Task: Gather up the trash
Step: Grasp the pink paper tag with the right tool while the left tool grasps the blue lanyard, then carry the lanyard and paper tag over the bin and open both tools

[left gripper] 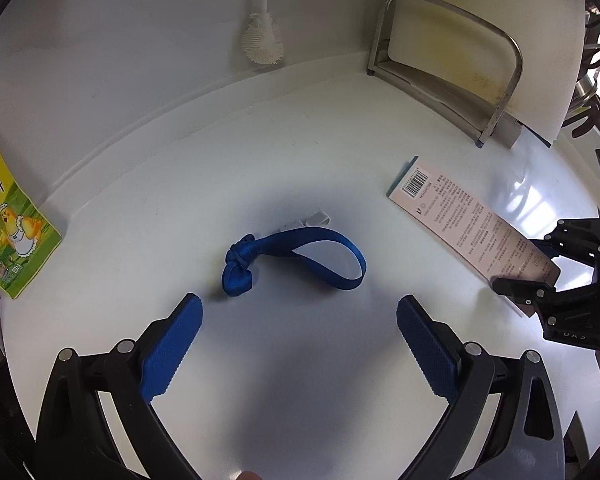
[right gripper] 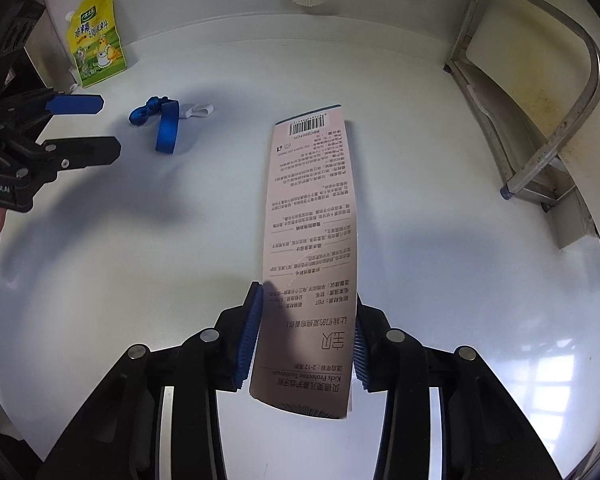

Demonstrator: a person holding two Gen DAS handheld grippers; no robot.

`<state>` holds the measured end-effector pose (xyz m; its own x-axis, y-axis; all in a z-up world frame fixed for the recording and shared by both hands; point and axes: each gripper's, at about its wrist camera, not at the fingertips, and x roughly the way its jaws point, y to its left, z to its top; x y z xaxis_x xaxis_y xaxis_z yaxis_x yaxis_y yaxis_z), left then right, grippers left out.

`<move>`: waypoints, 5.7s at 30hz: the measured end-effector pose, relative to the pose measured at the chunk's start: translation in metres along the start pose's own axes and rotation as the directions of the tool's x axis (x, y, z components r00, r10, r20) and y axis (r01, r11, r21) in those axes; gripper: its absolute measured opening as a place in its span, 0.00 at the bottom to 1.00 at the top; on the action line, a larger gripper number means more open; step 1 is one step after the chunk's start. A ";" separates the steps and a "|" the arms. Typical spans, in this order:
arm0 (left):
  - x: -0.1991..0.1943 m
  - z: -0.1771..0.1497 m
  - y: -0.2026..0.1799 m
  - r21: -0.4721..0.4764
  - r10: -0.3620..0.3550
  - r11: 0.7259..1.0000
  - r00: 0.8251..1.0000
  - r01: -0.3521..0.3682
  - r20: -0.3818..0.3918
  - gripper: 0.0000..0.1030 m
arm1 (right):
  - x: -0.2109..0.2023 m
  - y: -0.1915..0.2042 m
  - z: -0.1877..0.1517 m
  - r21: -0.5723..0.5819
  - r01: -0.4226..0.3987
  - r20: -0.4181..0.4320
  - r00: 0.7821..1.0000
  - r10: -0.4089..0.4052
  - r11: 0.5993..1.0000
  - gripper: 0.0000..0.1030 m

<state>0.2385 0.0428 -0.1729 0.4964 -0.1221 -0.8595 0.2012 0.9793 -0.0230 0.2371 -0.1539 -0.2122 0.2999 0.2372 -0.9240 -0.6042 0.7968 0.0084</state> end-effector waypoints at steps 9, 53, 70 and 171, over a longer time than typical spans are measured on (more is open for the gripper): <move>0.029 0.013 0.000 0.048 0.018 0.999 1.000 -0.018 0.002 0.93 | 0.003 -0.003 0.000 0.036 0.015 -0.025 1.000 -0.014 0.999 0.43; -0.060 -0.019 -0.020 0.086 0.020 0.996 0.994 -0.030 0.111 0.15 | -0.060 0.016 -0.025 0.091 -0.033 0.055 0.998 0.028 0.995 0.39; -0.127 -0.094 -0.069 0.133 -0.033 0.991 0.994 0.019 0.100 0.15 | -0.122 0.056 -0.128 0.151 -0.062 0.079 0.996 0.051 0.987 0.40; -0.049 -0.365 -0.263 0.435 -0.117 0.823 0.859 0.364 -0.498 0.20 | -0.089 0.164 -0.368 0.282 0.000 -0.318 0.944 0.093 0.959 0.43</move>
<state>-0.1469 -0.1494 -0.3107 -0.0172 -0.1392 -0.9901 0.7141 0.6914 -0.1096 -0.1599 -0.2484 -0.2695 -0.0079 0.1213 -0.9926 -0.3714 0.9213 0.1155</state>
